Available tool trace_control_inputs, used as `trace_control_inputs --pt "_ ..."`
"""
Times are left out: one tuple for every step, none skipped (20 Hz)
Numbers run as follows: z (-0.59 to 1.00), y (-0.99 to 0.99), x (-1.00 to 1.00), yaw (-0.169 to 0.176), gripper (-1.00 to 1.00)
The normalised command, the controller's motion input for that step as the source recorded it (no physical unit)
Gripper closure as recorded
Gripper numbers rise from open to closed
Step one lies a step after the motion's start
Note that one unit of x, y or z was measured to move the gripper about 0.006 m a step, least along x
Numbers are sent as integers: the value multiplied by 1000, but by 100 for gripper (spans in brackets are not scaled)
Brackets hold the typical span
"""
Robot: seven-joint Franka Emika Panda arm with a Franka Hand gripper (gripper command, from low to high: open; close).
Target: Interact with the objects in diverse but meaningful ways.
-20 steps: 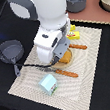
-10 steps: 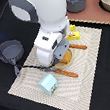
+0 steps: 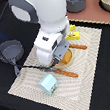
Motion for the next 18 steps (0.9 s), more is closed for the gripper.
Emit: trace_control_inputs --pt "1000 51 180 0 100" --pt "1000 0 11 0 100" --pt "1000 0 0 0 100" --pt "1000 0 0 0 100" --pt "1000 0 0 0 100" --pt "1000 0 0 0 100" --pt "1000 0 0 0 100" --pt "1000 0 0 0 100" --pt "1000 0 0 0 100" --pt "1000 0 0 0 100" --pt "1000 0 0 2 100" --pt "1000 0 0 2 100" --pt "1000 0 -20 3 100" --pt "1000 0 -71 3 100" --pt "1000 0 -37 4 100" --pt "934 26 0 14 100" --pt "731 14 -34 28 100" --pt "583 0 -91 42 100"
